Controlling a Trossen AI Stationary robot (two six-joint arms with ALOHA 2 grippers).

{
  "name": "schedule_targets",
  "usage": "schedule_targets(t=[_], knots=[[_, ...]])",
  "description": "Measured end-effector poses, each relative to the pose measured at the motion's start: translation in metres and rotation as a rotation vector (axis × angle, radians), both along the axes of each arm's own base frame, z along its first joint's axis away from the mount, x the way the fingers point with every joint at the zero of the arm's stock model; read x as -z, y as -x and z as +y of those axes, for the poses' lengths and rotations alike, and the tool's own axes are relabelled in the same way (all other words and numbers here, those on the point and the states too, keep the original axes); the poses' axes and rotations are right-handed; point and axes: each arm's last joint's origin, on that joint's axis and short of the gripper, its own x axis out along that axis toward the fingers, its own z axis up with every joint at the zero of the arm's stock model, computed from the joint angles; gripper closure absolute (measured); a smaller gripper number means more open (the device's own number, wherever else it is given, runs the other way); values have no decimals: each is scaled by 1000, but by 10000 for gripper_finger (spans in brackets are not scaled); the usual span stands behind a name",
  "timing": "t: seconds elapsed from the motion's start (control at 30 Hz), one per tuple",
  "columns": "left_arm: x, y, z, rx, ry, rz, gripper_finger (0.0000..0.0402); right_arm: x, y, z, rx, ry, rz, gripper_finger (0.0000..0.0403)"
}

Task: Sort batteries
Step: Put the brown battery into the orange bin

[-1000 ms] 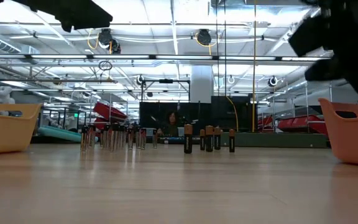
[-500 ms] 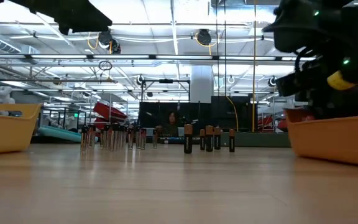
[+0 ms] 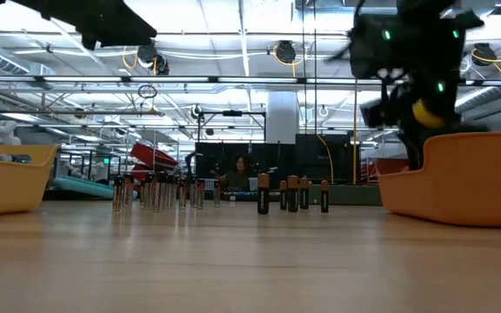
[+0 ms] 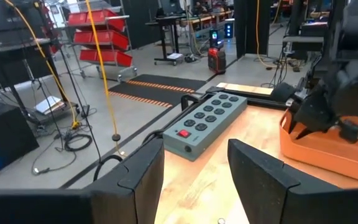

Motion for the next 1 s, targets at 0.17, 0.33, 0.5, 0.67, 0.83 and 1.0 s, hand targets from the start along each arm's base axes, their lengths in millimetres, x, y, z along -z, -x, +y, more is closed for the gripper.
schedule_targets(t=[0.17,0.33,0.5,0.67,0.83,1.0], knots=[[7,-2,-1,-4,42,11,213,-48,-26,9,-63,-92,-114,321],[17,-8,-2,-7,46,54,213,-75,-54,6,-143,-126,-350,317],[22,-13,-3,-7,40,88,213,-71,-61,-1,-178,-166,-363,275],[23,-14,-3,-5,38,99,213,-52,-70,-7,-129,-209,-309,224],[24,-14,-3,-2,34,107,213,-20,-82,-14,-71,-244,-211,215],[26,-13,-3,2,33,133,213,-17,-93,-22,-30,-240,-205,215]])
